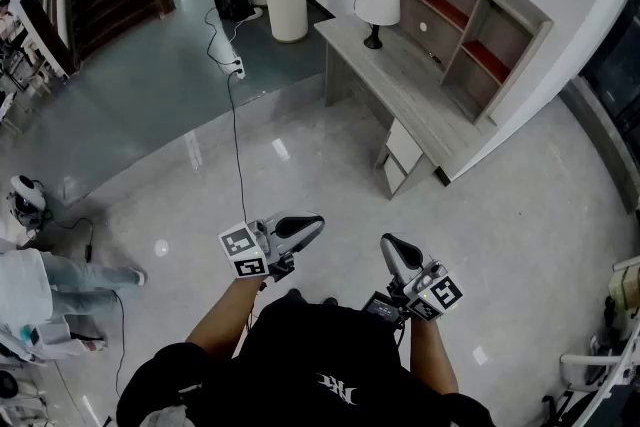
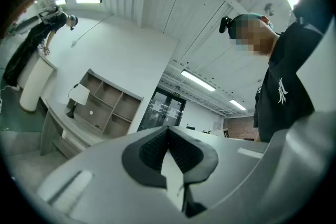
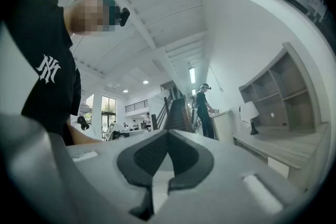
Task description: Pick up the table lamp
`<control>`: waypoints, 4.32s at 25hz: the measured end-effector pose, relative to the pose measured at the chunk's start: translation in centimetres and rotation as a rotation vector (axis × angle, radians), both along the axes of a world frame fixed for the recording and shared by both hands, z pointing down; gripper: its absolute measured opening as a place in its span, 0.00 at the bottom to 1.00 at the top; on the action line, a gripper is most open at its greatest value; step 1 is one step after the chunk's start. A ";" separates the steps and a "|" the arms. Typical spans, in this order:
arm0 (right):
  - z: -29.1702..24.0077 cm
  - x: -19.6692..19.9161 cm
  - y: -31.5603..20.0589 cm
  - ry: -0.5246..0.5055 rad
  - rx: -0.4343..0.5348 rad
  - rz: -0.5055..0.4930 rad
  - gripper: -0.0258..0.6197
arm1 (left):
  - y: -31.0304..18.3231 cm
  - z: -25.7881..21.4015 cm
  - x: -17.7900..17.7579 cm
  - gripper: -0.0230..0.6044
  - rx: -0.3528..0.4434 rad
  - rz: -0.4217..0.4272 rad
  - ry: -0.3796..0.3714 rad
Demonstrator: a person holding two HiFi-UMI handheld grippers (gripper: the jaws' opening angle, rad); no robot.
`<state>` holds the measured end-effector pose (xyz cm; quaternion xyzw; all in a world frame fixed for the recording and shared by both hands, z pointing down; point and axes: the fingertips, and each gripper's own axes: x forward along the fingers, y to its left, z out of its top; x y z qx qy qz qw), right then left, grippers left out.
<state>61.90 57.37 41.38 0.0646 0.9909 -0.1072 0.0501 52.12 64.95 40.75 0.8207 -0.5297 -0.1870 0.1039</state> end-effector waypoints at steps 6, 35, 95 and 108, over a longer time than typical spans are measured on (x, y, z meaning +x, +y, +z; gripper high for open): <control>0.1 0.6 -0.6 0.005 -0.009 0.009 0.04 | -0.8 1.3 1.6 0.04 -0.039 0.015 -0.050; 1.7 0.4 -2.2 0.056 -0.014 0.014 0.04 | -2.9 4.0 3.0 0.04 -0.132 0.019 -0.123; 1.8 -37.6 -37.6 0.079 -0.082 -0.033 0.04 | -35.5 3.7 -35.7 0.04 -0.139 -0.088 -0.057; 2.6 -43.4 -45.7 0.071 -0.159 -0.103 0.04 | -42.2 5.3 -40.9 0.04 -0.174 -0.149 0.005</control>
